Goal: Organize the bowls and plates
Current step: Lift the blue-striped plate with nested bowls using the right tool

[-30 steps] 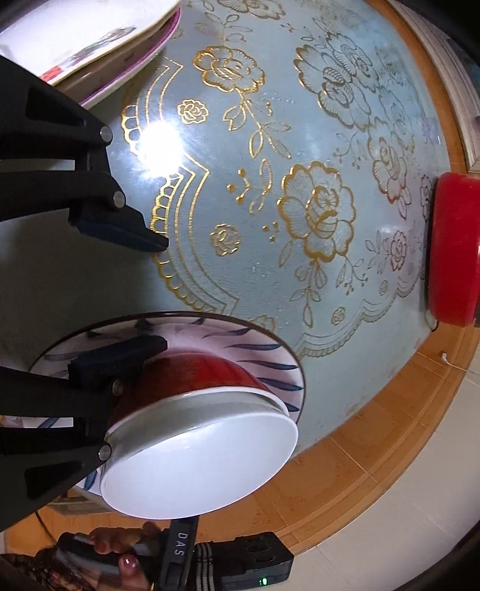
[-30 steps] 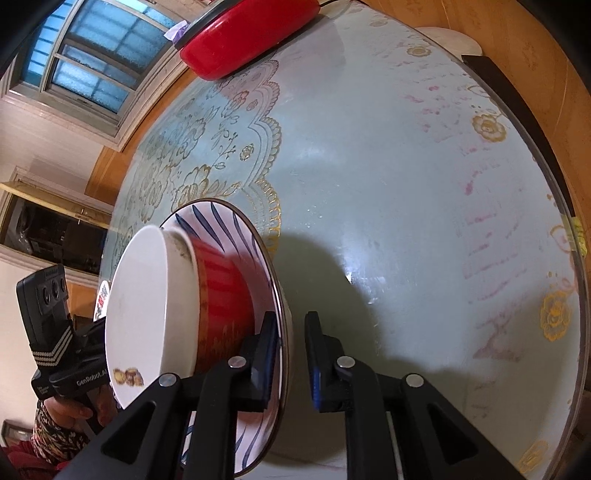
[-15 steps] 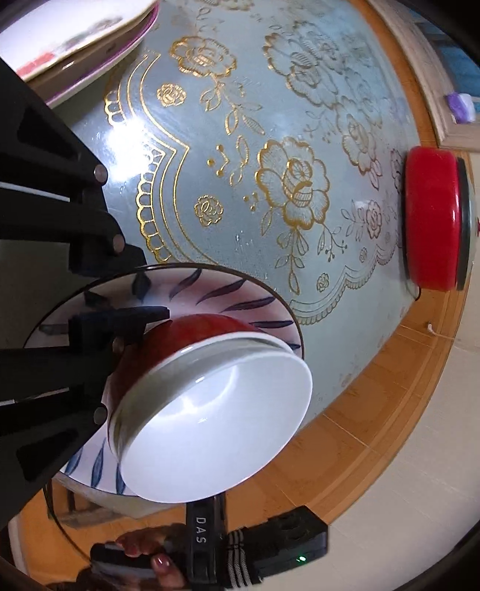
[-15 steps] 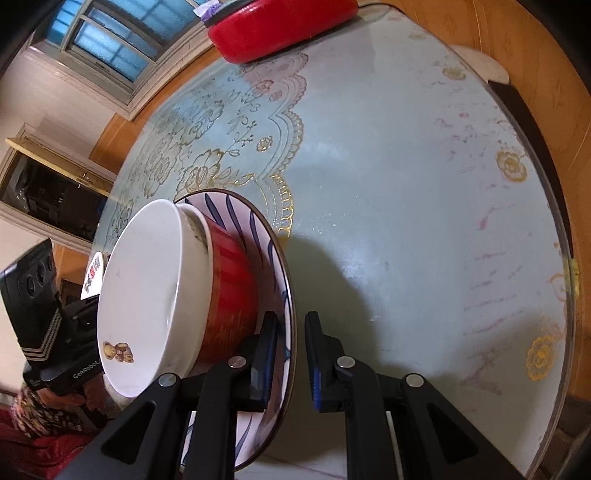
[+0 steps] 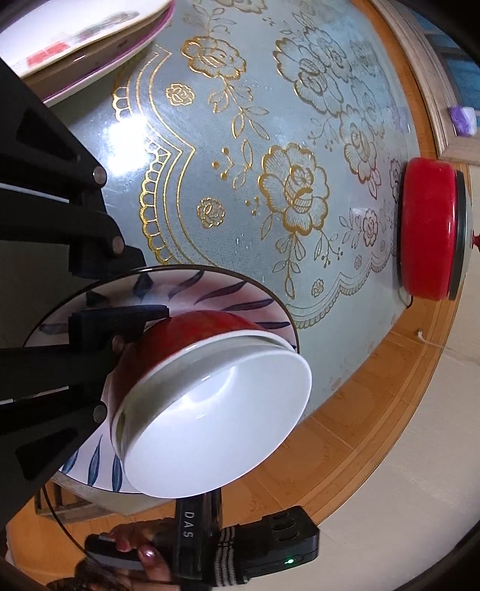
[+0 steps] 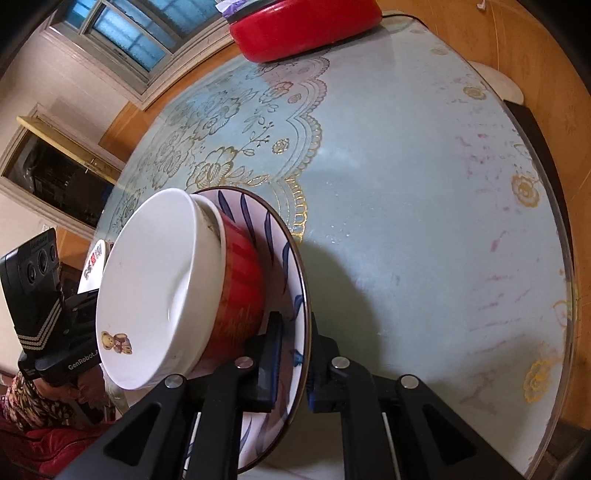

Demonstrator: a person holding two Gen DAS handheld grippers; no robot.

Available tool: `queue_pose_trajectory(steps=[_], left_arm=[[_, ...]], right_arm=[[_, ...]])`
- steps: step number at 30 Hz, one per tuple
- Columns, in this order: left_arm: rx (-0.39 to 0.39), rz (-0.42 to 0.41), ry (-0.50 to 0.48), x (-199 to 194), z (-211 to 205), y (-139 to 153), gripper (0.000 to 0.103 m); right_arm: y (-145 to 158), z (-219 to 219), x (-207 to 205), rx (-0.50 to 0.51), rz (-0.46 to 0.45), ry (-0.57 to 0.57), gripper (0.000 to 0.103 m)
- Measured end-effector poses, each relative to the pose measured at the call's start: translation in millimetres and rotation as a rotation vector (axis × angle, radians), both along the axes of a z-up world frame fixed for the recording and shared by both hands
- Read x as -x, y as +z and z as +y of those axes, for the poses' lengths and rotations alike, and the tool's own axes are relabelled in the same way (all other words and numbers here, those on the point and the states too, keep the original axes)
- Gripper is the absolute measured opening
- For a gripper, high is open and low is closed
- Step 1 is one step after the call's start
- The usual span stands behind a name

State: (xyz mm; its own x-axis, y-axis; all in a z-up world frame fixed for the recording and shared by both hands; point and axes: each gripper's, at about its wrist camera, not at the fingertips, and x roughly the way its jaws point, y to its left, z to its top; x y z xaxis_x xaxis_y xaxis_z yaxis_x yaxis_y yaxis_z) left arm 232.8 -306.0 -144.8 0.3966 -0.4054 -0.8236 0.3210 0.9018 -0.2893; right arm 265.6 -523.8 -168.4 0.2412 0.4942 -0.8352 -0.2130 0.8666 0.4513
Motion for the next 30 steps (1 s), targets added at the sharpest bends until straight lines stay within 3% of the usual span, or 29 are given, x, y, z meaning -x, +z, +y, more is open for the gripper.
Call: queue_pose_trajectory(steps=[12,23,26,30], left_arm=[[-0.001,0.004,0.104,2,15,9,0.008],[-0.021,-0.009,0.079,4,18,5,0.009],[-0.024,-0.012,0.081,7,20,5,0.016],[0.003,0.005,0.081,7,21,3,0.016]], right_arm=[[-2,15,-9,-0.034,0.055,-0.06,0.01],[2,24,-6,0.012,0.0,-0.061,0.012],[4,25,-3,0.035,-0.022,-0.032,0.012],[0,20,-4,0.01,-0.013,-0.011,0.016]])
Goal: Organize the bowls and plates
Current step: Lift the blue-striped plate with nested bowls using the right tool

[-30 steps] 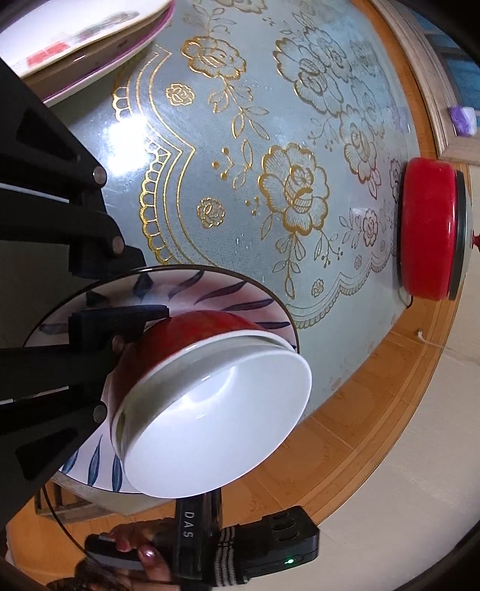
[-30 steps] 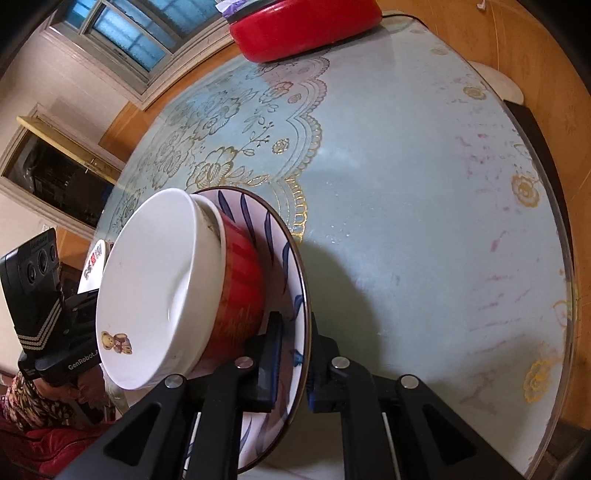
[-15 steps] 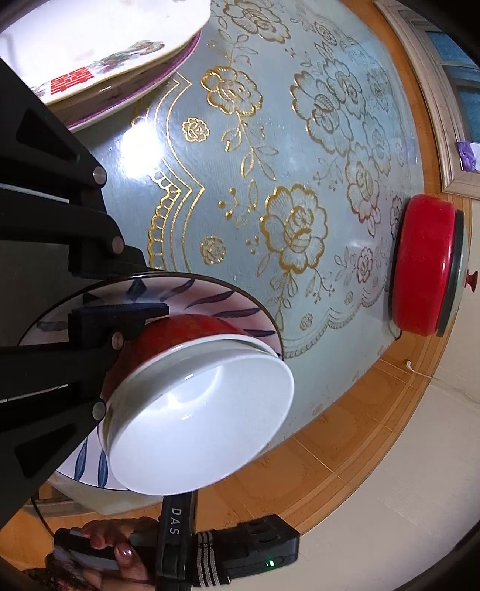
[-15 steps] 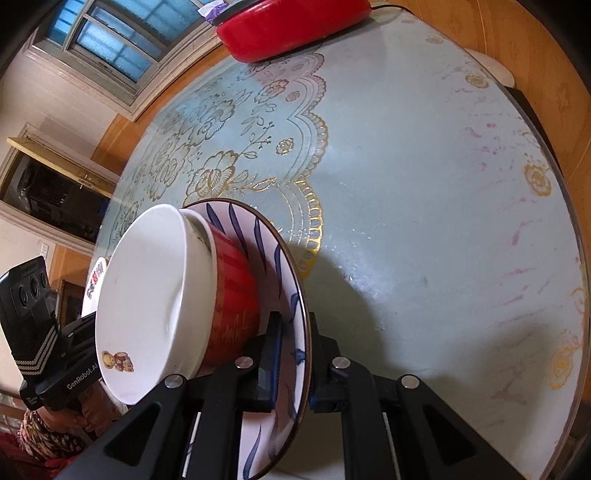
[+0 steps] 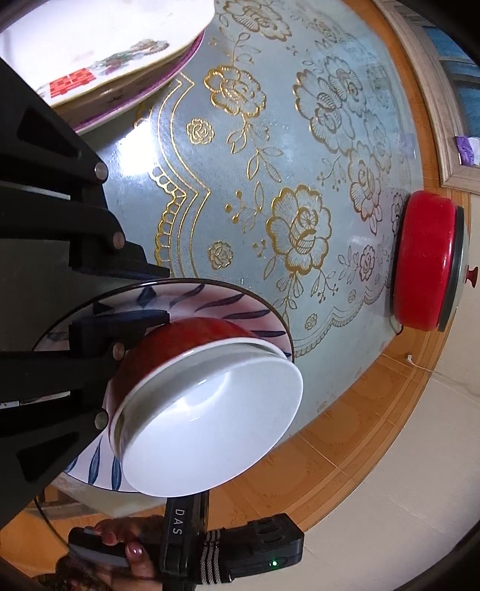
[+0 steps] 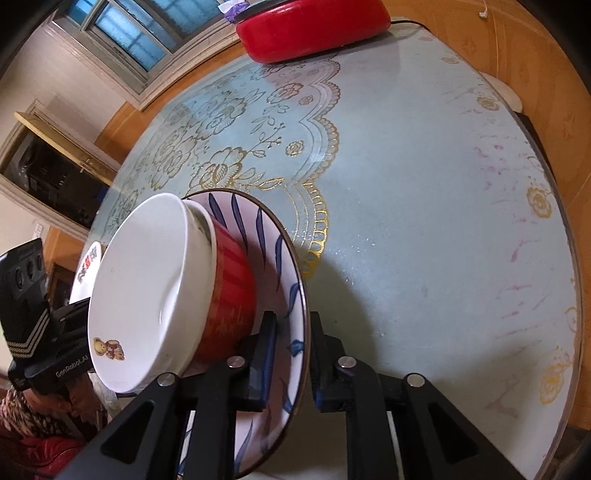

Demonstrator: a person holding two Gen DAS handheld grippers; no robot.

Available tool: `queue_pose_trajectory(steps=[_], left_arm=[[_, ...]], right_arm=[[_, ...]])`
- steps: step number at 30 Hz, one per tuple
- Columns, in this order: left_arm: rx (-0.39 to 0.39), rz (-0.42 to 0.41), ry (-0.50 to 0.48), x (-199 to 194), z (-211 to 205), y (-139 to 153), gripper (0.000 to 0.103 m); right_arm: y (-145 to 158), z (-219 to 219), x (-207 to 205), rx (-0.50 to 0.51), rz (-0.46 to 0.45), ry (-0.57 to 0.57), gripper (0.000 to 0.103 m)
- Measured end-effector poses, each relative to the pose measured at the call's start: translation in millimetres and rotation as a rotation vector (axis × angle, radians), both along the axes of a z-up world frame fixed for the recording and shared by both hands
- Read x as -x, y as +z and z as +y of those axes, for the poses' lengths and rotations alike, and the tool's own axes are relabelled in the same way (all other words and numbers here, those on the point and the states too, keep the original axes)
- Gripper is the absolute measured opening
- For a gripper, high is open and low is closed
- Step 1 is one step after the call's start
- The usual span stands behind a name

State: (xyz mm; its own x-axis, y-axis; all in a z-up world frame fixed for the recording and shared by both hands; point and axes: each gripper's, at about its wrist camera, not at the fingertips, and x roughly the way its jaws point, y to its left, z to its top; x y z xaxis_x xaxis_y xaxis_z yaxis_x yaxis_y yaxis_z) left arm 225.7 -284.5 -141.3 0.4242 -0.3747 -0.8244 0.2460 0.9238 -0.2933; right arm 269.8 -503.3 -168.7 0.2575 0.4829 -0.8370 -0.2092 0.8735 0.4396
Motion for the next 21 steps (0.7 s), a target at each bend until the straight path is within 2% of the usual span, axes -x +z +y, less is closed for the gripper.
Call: queue_pose_trajectory(steps=[3,4,8,21], left_arm=[[-0.002,-0.001,-0.013,1,-5,-2,0.012],[-0.01,-0.005,-0.016,1,-6,-3,0.012],[0.033,0.027,0.004,-3,-2,-4,0.01],[-0.007,0.009,0.063,1,5,11,0.009]], right_arm=[[-3,-5,-1,-0.043,0.019,-0.015,0.014],[-3,-5,-1,-0.046,0.025,-0.013,0.01],[0,4,-4,-0.014,0.044,-0.002,0.01],[0,14,-8,-0.043,0.097,-0.082,0.01]])
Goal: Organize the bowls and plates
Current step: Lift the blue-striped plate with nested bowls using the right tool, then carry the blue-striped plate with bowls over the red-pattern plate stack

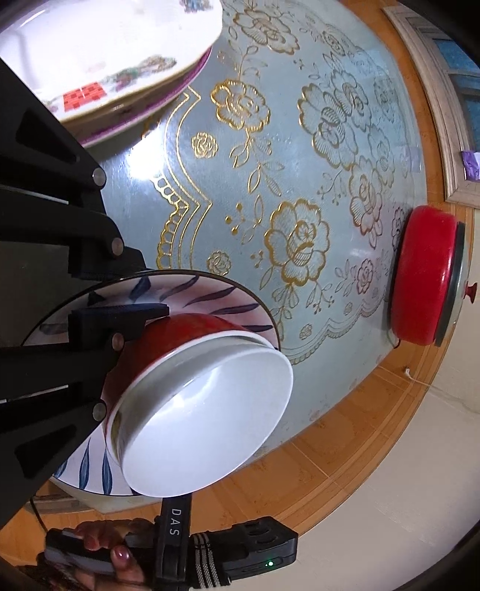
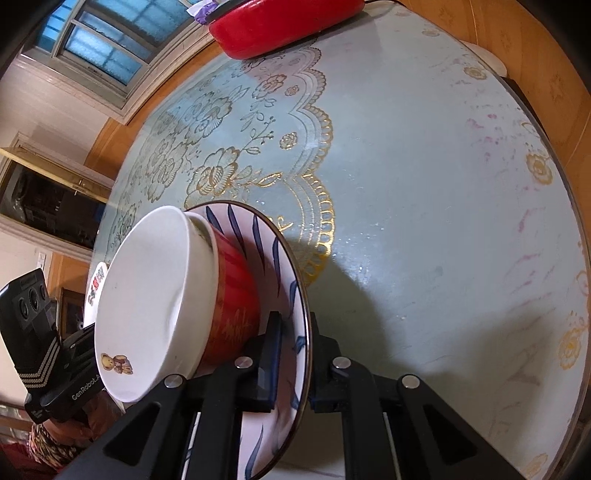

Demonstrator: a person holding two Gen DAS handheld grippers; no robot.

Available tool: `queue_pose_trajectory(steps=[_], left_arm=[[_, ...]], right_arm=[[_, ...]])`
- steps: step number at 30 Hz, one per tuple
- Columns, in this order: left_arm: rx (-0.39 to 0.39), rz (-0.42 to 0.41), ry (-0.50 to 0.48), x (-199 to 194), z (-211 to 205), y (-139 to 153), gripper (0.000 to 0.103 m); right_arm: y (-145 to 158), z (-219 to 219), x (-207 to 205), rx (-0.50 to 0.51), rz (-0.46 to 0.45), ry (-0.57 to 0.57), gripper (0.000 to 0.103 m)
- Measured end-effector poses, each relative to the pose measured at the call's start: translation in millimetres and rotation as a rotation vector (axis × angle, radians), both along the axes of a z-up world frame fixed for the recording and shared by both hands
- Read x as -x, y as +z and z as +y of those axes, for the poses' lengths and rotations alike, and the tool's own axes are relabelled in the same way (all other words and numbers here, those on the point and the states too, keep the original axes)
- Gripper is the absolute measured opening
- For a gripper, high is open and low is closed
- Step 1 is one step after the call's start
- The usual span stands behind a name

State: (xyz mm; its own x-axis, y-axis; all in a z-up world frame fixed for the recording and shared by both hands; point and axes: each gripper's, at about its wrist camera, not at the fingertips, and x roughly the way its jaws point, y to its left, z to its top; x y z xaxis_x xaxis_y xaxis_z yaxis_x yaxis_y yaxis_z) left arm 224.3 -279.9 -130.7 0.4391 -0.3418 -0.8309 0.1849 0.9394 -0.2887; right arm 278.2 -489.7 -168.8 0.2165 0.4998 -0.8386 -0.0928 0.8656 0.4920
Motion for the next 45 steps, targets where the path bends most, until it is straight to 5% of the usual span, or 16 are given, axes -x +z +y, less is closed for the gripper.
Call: queue_pose_trajectory(steps=[16,29,45], left_arm=[[0.039,-0.098,0.109,10,37,39,0.007],[0.052,-0.178,0.293,45,121,74,0.007],[-0.004,-0.103,0.485,97,238,32,0.007]], right_arm=[[38,33,-10,-0.016,-0.115,0.062,0.01],[77,122,-13,-0.041,-0.192,0.228,0.01],[39,257,3,-0.073,-0.152,0.39,0.01]])
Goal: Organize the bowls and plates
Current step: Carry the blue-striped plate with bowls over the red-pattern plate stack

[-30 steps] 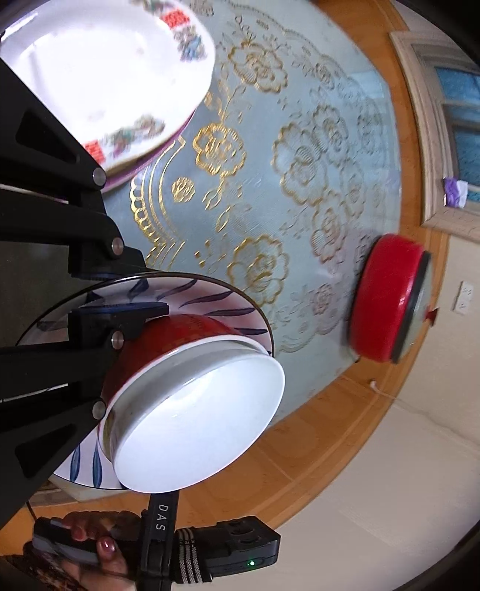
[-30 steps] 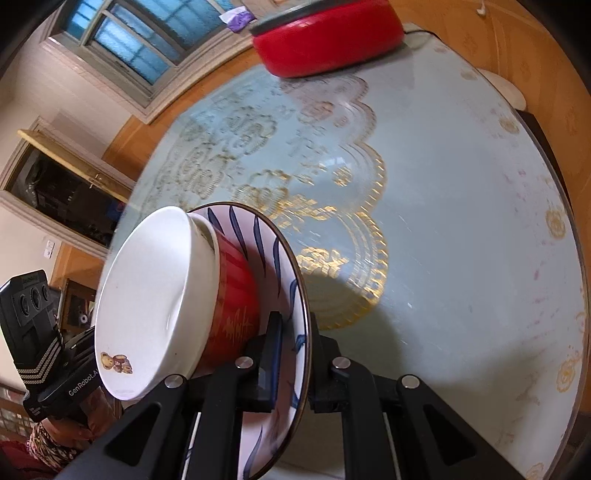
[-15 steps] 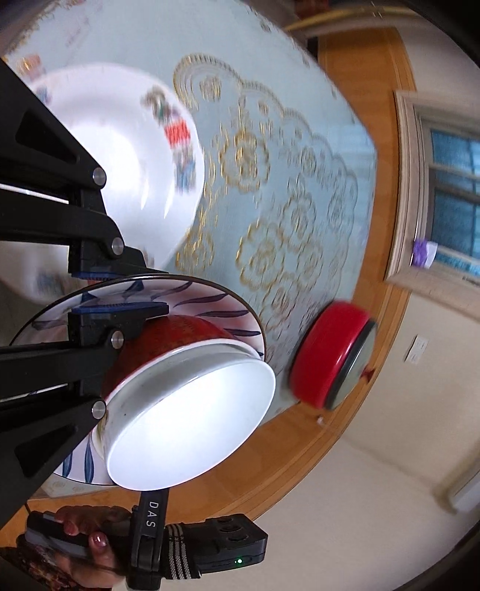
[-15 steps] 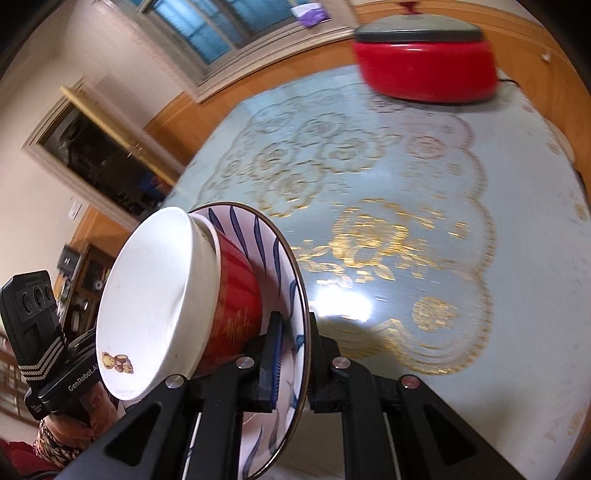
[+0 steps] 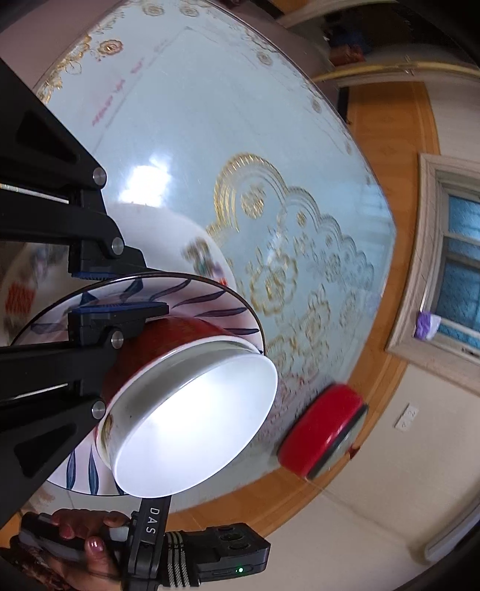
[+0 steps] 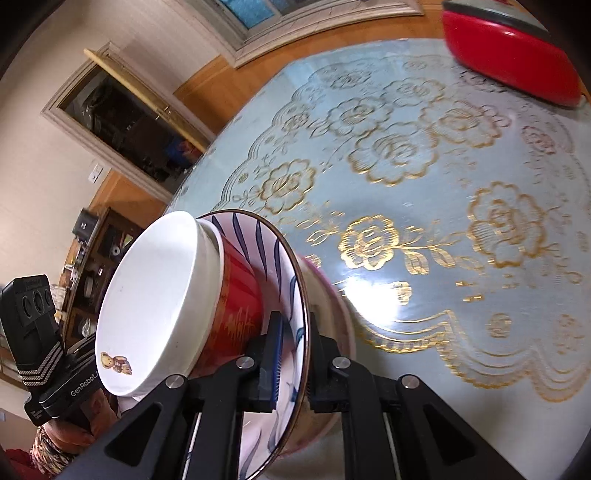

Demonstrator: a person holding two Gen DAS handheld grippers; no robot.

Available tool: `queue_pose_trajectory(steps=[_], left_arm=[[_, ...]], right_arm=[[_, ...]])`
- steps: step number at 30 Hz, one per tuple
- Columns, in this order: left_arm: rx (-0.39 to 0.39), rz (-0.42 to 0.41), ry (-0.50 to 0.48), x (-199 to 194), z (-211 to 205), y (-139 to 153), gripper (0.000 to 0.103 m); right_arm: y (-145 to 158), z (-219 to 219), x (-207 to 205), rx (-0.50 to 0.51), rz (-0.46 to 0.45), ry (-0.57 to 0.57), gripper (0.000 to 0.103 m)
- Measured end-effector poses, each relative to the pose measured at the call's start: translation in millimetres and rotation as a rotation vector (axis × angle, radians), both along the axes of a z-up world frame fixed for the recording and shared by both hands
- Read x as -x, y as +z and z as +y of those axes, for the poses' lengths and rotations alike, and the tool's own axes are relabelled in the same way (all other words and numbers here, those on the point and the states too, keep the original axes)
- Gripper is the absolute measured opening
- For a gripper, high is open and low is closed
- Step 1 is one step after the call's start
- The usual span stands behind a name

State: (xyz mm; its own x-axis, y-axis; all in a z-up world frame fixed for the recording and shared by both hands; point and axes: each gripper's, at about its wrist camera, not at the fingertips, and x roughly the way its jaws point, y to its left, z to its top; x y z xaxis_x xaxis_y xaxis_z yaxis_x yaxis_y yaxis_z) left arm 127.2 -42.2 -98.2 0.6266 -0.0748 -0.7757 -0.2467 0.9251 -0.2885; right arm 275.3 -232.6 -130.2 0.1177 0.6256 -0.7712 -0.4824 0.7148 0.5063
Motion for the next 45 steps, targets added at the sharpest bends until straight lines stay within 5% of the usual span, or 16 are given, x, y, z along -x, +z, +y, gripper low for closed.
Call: queue_pose_trajectory(steps=[19,23,30,45], left_arm=[[-0.011,-0.021,0.015,9,16,-19,0.014],[-0.092,-0.014,0.006,13,5,-17,0.019],[-0.077,-0.024,-0.002,28,1,-18,0.02],[-0.104,-0.012,-0.23,23,6,-16,0.023]], right_arm=[[-16,7,15,-0.012,-0.018,-0.029,0.014],[-8,6,22,0.027,-0.07,0.001,0.015],[-10,-6,31,0.011,-0.021,-0.004,0.017],[-3,3,75,0.13,-0.086,-0.297,0.017]])
